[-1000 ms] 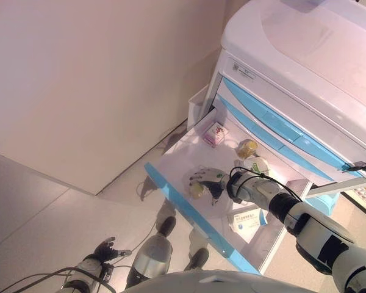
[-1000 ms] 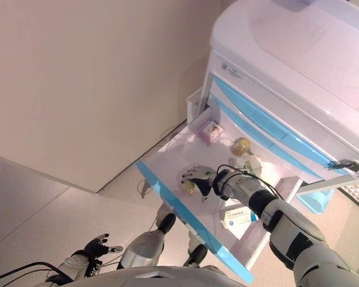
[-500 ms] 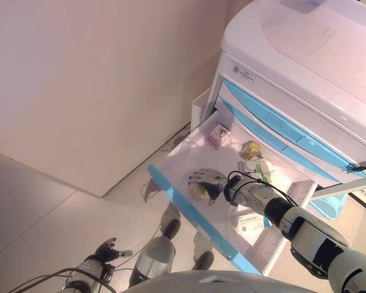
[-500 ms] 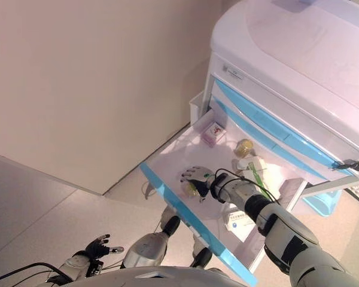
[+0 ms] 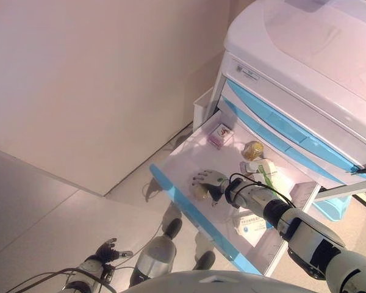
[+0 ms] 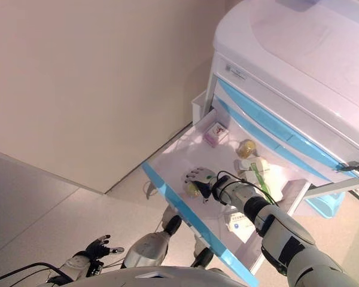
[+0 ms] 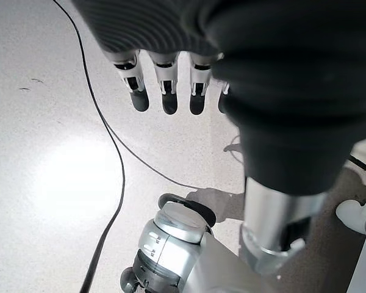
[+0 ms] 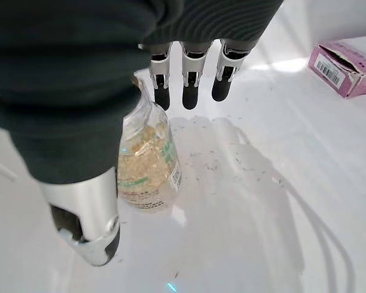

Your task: Open the drawer and pick up the medicine

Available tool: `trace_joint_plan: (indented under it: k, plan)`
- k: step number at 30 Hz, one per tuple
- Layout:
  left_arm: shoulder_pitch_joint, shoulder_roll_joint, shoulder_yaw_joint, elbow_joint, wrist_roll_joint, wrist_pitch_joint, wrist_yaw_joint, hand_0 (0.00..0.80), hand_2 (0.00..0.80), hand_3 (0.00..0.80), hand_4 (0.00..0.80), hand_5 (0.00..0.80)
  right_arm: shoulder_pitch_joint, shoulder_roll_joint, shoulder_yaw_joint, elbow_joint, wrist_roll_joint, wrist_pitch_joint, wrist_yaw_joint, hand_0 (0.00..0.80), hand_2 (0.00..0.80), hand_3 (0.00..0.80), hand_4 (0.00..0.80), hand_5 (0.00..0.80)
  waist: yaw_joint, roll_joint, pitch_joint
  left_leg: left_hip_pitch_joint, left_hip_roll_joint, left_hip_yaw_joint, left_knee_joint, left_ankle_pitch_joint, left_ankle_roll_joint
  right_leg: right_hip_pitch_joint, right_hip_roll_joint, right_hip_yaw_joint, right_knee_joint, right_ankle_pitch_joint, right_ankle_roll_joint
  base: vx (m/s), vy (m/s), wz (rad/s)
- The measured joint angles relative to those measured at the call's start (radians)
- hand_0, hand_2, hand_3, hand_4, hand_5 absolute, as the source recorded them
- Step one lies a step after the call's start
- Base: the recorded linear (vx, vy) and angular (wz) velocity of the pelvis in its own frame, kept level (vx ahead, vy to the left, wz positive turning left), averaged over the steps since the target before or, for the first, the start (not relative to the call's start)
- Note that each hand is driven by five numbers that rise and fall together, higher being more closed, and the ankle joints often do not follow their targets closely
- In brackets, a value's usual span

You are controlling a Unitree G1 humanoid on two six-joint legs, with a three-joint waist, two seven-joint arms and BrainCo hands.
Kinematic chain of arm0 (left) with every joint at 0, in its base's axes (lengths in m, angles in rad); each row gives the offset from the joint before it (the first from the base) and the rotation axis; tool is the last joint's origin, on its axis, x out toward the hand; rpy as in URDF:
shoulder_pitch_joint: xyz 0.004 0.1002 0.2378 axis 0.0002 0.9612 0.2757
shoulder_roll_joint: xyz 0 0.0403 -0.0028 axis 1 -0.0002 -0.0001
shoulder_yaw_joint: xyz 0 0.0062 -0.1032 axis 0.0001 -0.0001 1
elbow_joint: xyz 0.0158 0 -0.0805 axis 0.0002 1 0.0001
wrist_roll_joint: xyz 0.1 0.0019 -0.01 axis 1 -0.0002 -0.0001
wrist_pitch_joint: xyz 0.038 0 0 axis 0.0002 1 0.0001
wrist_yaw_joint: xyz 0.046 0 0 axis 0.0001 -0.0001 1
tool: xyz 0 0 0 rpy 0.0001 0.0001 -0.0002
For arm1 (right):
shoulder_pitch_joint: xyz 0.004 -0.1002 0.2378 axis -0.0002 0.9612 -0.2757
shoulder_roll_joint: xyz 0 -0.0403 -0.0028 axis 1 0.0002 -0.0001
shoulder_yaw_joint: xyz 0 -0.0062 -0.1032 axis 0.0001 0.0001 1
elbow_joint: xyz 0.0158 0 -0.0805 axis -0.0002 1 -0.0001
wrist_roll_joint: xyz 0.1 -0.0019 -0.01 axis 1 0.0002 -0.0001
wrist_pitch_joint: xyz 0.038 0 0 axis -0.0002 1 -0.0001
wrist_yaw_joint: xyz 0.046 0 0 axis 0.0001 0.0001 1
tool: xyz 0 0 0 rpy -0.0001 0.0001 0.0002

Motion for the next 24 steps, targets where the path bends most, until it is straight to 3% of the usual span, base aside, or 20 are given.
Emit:
trace_joint_plan:
  k: [1,2,3,24]
  plan:
    - [0.0,0.0,0.0,0.0,0.0,0.0,0.0,0.0,0.0,0.0,0.0,0.0,0.0,0.0,0.0,0.0,0.0,0.0,-0.005,0.458,0.458,0.458,0.458,0.458,0.0,0.001,0.0,0.0,0.0,0.0,0.0,0.0,0.0,0.0,0.0,0.0,0.0,0.0,0.0,0.0,0.0,0.0]
    - [0.0,0.0,0.0,0.0,0.0,0.0,0.0,0.0,0.0,0.0,0.0,0.0,0.0,0.0,-0.001,0.0,0.0,0.0,-0.007,0.703,0.703,0.703,0.703,0.703,0.0,0.002,-0.001,0.0,0.0,0.0,0.0,0.0,0.0,0.0,0.0,0.0,0.0,0.0,0.0,0.0,0.0,0.0]
    - [0.0,0.0,0.0,0.0,0.0,-0.001,0.0,0.0,0.0,0.0,0.0,0.0,0.0,0.001,-0.002,0.0,0.0,0.0,-0.007,0.8,0.8,0.8,0.8,0.8,0.0,0.002,-0.001,-0.001,0.0,0.0,0.0,0.0,0.0,0.0,0.0,0.0,0.0,0.0,0.0,0.0,0.0,0.0]
    - [0.0,-0.002,0.0,-0.001,0.0,-0.018,0.001,0.0,0.0,0.0,0.0,0.0,0.002,0.001,-0.006,0.0,0.0,-0.001,-0.011,0.8,0.8,0.8,0.8,0.8,0.0,0.002,-0.001,0.0,0.0,0.001,0.0,0.0,0.0,0.0,0.0,0.0,0.0,0.0,0.0,0.0,0.0,0.0]
